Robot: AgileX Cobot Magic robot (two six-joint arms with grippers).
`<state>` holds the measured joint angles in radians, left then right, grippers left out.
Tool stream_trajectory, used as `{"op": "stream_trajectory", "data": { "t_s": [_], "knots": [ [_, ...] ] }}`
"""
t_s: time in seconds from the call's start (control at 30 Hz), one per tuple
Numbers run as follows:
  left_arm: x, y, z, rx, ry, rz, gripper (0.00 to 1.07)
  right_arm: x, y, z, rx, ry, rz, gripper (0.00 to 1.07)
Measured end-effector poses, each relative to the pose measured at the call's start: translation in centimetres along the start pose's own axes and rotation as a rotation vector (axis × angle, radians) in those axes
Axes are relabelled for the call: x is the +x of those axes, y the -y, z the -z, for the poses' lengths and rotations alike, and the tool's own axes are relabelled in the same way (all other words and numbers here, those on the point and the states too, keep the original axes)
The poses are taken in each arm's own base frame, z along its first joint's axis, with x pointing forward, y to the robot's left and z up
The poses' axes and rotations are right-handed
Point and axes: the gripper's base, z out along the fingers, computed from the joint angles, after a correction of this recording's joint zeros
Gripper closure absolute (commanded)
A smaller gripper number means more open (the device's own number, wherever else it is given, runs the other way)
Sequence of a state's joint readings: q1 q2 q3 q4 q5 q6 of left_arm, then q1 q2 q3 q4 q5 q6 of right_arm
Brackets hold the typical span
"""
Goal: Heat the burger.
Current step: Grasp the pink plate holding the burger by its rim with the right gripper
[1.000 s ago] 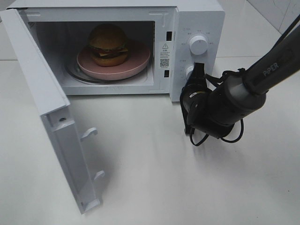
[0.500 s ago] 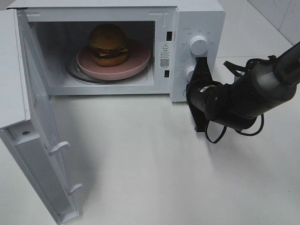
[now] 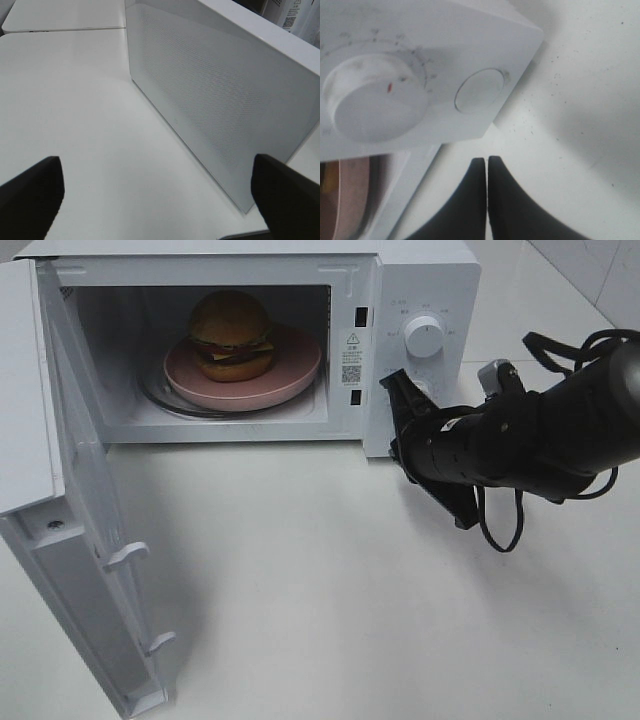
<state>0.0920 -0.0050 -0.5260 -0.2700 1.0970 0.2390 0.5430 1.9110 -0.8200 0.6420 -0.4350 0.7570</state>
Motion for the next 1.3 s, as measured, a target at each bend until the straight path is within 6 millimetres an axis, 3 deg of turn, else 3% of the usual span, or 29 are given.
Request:
{"op": "stream_trajectory", "data": {
  "t_s": [0.13, 0.2, 0.3, 0.47, 0.7, 0.97, 1.07, 1.1, 1.13, 1.2, 1.23, 1.27, 1.3],
  "knots": [
    [0.0, 0.0, 0.0, 0.000, 0.000, 0.000, 0.13, 0.1, -0.3, 0.8, 0.013, -0.046, 0.147, 1.07],
    [0.0, 0.0, 0.0, 0.000, 0.000, 0.000, 0.13, 0.3, -0.9, 1.8, 0.010, -0.101, 0.353, 1.07],
    [0.0, 0.0, 0.0, 0.000, 0.000, 0.000, 0.13, 0.3, -1.0, 2.2, 0.004, -0.115, 0.412, 1.07],
    [0.0, 0.0, 0.0, 0.000, 0.000, 0.000, 0.13, 0.7, -1.5, 4.1, -0.011, -0.242, 0.781, 1.05],
    [0.0, 0.0, 0.0, 0.000, 0.000, 0.000, 0.13, 0.9, -1.6, 5.8, 0.029, -0.382, 1.033, 1.04],
    [0.0, 0.0, 0.0, 0.000, 0.000, 0.000, 0.13, 0.4, -3.5, 7.5, 0.085, -0.567, 1.352, 1.01],
    [0.0, 0.0, 0.0, 0.000, 0.000, 0.000, 0.13, 0.2, -4.0, 8.0, 0.071, -0.638, 1.499, 1.00],
    [0.0, 0.0, 0.0, 0.000, 0.000, 0.000, 0.13, 0.1, -4.3, 8.4, 0.046, -0.698, 1.635, 0.99],
    [0.0, 0.0, 0.0, 0.000, 0.000, 0.000, 0.13, 0.1, -4.3, 8.4, 0.046, -0.698, 1.635, 0.99],
    [0.0, 0.0, 0.0, 0.000, 0.000, 0.000, 0.13, 0.0, -4.5, 8.7, -0.015, -0.760, 1.835, 0.97],
    [0.0, 0.0, 0.0, 0.000, 0.000, 0.000, 0.13, 0.0, -4.5, 8.7, -0.015, -0.760, 1.835, 0.97],
    [0.0, 0.0, 0.0, 0.000, 0.000, 0.000, 0.13, 0.0, -4.6, 8.8, -0.068, -0.789, 1.973, 0.96],
    [0.0, 0.0, 0.0, 0.000, 0.000, 0.000, 0.13, 0.0, -4.6, 8.8, -0.068, -0.789, 1.973, 0.96]
  ]
}}
